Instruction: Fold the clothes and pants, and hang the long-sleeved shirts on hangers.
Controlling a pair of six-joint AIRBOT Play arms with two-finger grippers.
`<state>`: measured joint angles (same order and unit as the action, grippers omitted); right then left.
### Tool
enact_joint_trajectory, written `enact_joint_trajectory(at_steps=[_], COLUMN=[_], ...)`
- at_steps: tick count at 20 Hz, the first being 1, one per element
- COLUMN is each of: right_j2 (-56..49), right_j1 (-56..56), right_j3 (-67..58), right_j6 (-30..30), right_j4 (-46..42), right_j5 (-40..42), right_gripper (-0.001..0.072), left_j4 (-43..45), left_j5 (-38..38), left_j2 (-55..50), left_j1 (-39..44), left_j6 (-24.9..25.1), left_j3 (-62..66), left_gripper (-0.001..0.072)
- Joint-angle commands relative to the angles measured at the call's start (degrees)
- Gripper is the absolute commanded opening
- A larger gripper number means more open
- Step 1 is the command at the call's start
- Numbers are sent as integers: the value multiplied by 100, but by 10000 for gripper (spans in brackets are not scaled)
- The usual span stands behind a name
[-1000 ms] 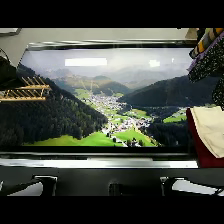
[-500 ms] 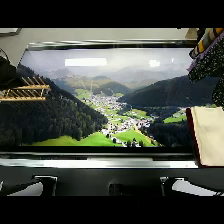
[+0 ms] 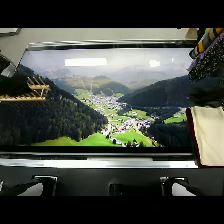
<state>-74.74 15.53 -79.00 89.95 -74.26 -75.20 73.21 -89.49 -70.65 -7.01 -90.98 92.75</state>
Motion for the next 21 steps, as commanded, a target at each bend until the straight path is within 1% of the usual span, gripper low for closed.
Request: enact_joint_trajectory(at_steps=[1,4,6,8,10,13,21], right_j2=[46,46,46,46,46,46,46], right_j1=[-1727,-2793,-3136,-3226,-3215,-3215,-3215], right_j3=[-4,-4,-4,-4,-4,-4,-4], right_j6=[-538,-535,-538,-533,-527,-525,-525], right_j4=[181,-688,-745,-662,-529,-595,-590], right_j5=[-214,-643,-697,-599,-527,-730,-734], right_gripper=[30,30,32,32,30,35,35], left_j4=[101,101,96,98,94,94,94], left_j5=[706,730,719,688,706,706,706], left_j2=[640,870,861,861,857,857,857], left_j1=[291,509,579,590,590,590,590], left_j6=[323,625,636,490,490,490,490], left_j3=[-1224,-1886,-2026,-2079,-2079,-2079,-2079], left_gripper=[16,17,18,19,19,19,19])
